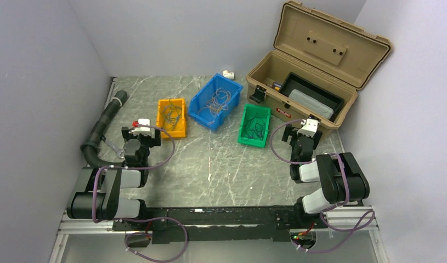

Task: Untangle the cables
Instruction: Reset both arms

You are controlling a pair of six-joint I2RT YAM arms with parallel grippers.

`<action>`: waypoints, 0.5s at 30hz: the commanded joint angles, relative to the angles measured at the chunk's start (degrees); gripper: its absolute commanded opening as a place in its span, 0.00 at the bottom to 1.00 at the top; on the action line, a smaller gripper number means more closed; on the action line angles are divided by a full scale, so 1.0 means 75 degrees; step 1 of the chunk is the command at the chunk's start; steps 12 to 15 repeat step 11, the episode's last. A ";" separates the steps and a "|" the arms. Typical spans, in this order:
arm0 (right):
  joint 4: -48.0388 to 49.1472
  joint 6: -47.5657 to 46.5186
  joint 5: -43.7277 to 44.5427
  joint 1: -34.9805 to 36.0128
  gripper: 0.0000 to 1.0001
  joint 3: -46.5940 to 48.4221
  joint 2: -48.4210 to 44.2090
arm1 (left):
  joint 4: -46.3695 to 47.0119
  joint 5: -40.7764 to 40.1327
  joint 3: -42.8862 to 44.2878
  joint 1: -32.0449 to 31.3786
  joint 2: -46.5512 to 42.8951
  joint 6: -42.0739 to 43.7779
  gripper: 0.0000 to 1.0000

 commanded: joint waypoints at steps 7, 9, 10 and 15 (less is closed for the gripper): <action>0.0233 0.0125 -0.0130 -0.0028 1.00 0.0177 -0.0074 | -0.0185 0.0496 0.0317 0.0196 -0.0017 -0.0172 1.00; 0.0233 0.0125 -0.0124 -0.0028 1.00 0.0169 -0.0067 | -0.0386 0.0757 0.0431 0.0317 -0.0010 -0.0278 0.99; 0.0233 0.0125 -0.0126 -0.0024 1.00 0.0174 -0.0069 | -0.0380 0.0788 0.0427 0.0321 -0.0029 -0.0282 1.00; 0.0231 0.0125 -0.0128 -0.0023 1.00 0.0179 -0.0064 | -0.0349 0.0781 0.0410 0.0322 -0.0029 -0.0297 0.99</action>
